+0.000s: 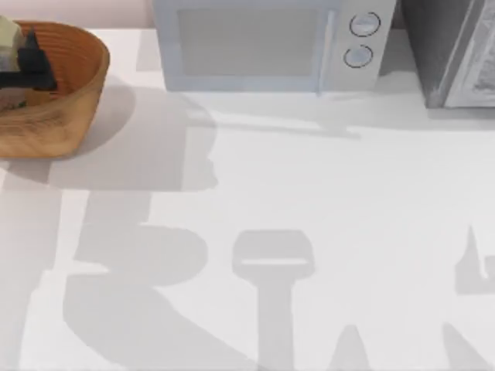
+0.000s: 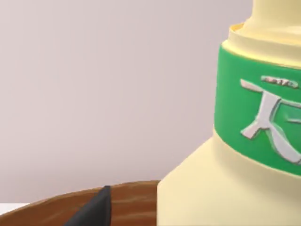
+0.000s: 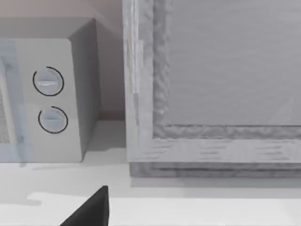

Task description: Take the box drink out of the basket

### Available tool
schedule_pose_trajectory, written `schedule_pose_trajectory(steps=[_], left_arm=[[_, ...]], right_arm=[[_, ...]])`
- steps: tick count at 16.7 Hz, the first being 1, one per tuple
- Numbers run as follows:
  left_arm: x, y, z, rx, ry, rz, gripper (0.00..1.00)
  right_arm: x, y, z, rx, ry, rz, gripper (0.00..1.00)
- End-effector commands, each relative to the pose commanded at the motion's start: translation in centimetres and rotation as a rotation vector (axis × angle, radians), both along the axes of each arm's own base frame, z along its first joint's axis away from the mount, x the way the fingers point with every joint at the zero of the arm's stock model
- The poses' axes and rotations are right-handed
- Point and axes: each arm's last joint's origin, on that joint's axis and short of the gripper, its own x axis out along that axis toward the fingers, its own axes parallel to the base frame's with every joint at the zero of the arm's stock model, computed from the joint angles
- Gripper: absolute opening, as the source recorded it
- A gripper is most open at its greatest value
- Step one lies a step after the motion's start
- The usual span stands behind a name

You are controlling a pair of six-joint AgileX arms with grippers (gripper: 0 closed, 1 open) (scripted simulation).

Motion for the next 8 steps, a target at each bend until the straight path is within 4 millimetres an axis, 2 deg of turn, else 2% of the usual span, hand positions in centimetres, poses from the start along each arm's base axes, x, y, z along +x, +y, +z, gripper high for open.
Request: schedule_pose_trajectory(steps=[3, 7, 8], left_arm=[[1.03, 0.00, -0.06, 0.000, 0.000, 0.000, 1.00], [1.06, 0.00, -0.07, 0.000, 0.000, 0.000, 1.00], [1.06, 0.00, -0.07, 0.000, 0.000, 0.000, 0.92]], right_arm=[[0.00, 0.00, 0.00, 0.000, 0.000, 0.000, 1.00], [0.00, 0.00, 0.00, 0.000, 0.000, 0.000, 1.00], [0.00, 0.00, 0.00, 0.000, 0.000, 0.000, 1.00]])
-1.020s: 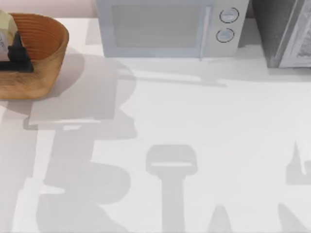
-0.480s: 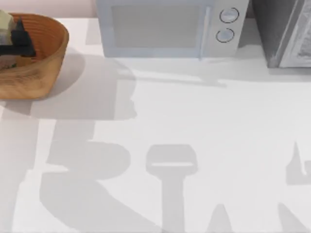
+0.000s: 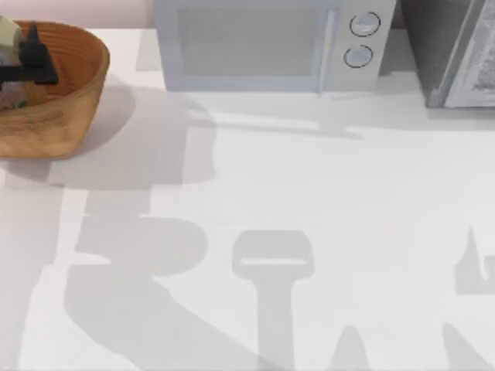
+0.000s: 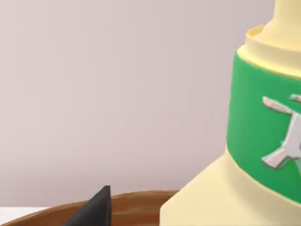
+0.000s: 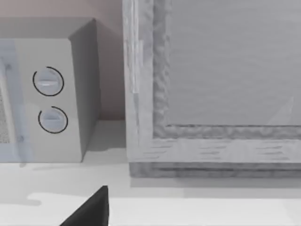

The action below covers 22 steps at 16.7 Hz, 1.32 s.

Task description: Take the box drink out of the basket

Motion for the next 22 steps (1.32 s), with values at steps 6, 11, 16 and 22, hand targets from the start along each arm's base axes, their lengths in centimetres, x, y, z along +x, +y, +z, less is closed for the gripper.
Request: schedule_pose_trajectory(steps=[6, 11, 16, 22], left_arm=[[0.00, 0.00, 0.00, 0.000, 0.000, 0.000, 0.47], [0.00, 0.00, 0.00, 0.000, 0.000, 0.000, 0.10], [0.00, 0.00, 0.00, 0.000, 0.000, 0.000, 0.00], [-0.12, 0.21, 0.86, 0.005, -0.021, 0.005, 0.00]], right_arm=[[0.00, 0.00, 0.00, 0.000, 0.000, 0.000, 1.00], [0.00, 0.00, 0.00, 0.000, 0.000, 0.000, 1.00], [0.00, 0.00, 0.00, 0.000, 0.000, 0.000, 1.00], [0.00, 0.00, 0.00, 0.000, 0.000, 0.000, 1.00]])
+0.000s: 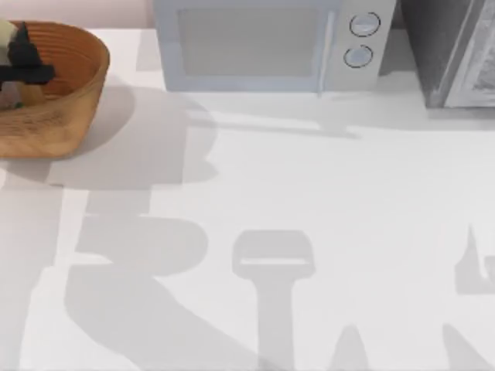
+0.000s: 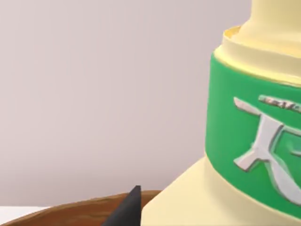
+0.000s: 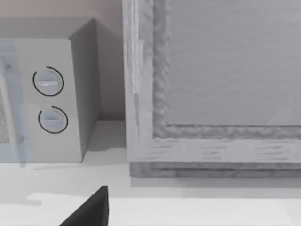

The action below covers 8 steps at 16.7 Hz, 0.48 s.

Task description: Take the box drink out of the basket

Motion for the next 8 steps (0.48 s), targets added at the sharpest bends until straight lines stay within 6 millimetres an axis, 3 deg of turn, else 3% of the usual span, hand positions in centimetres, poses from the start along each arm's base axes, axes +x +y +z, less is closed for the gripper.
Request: schedule_pose_trajectory(steps=[3, 8], left_arm=[[0.3, 0.0, 0.9, -0.005, 0.009, 0.000, 0.00], [1.1, 0.1, 6.0, -0.003, -0.014, -0.001, 0.00]], right_arm=[[0.0, 0.0, 0.0, 0.000, 0.000, 0.000, 1.00], [0.0, 0.0, 0.0, 0.000, 0.000, 0.000, 1.00]])
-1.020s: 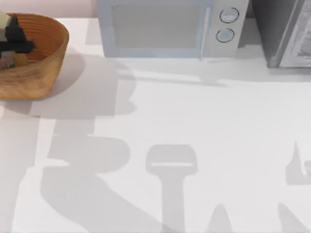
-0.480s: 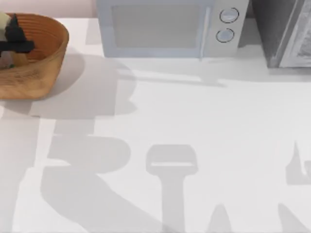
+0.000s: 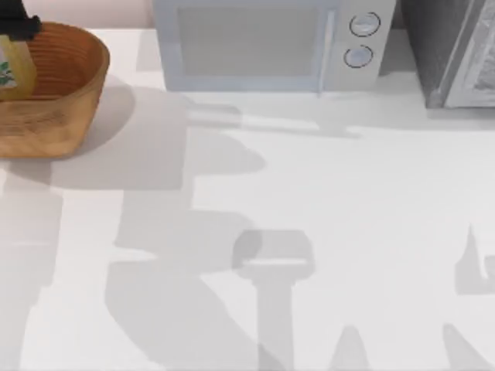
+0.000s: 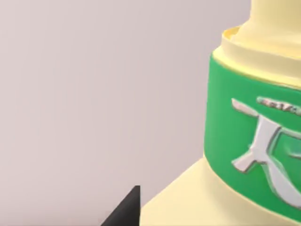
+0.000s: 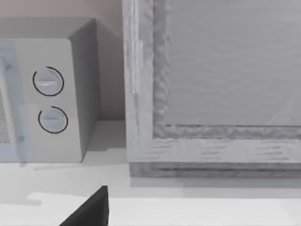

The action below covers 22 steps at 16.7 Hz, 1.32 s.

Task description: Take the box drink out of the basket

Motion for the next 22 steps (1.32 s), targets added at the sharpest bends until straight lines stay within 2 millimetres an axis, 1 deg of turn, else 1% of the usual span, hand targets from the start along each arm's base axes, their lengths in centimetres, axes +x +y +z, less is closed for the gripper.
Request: schedule_pose_trajectory(steps=[5, 8, 10, 15, 16, 17, 19, 20, 22], left_arm=[[-0.3, 0.0, 5.7, 0.002, 0.005, 0.001, 0.00], [-0.8, -0.1, 8.1, 0.003, 0.011, 0.001, 0.00], [-1.1, -0.1, 9.0, 0.003, 0.012, 0.001, 0.00], [-1.0, 0.0, 8.8, 0.004, 0.017, 0.002, 0.00], [-1.3, -0.1, 8.8, 0.002, 0.023, 0.003, 0.00], [-1.8, -0.2, 8.8, -0.001, 0.032, 0.003, 0.00], [-3.6, -0.4, 9.1, -0.008, 0.046, 0.004, 0.00], [-4.8, -0.6, 9.5, -0.011, 0.047, 0.005, 0.00], [-7.9, -1.1, 10.3, -0.013, 0.041, 0.005, 0.00]], right_arm=[[0.0, 0.0, 0.0, 0.000, 0.000, 0.000, 1.00], [0.0, 0.0, 0.0, 0.000, 0.000, 0.000, 1.00], [0.0, 0.0, 0.0, 0.000, 0.000, 0.000, 1.00], [0.0, 0.0, 0.0, 0.000, 0.000, 0.000, 1.00], [0.0, 0.0, 0.0, 0.000, 0.000, 0.000, 1.00], [0.0, 0.0, 0.0, 0.000, 0.000, 0.000, 1.00], [0.0, 0.0, 0.0, 0.000, 0.000, 0.000, 1.00], [0.0, 0.0, 0.0, 0.000, 0.000, 0.000, 1.00], [0.0, 0.0, 0.0, 0.000, 0.000, 0.000, 1.00]])
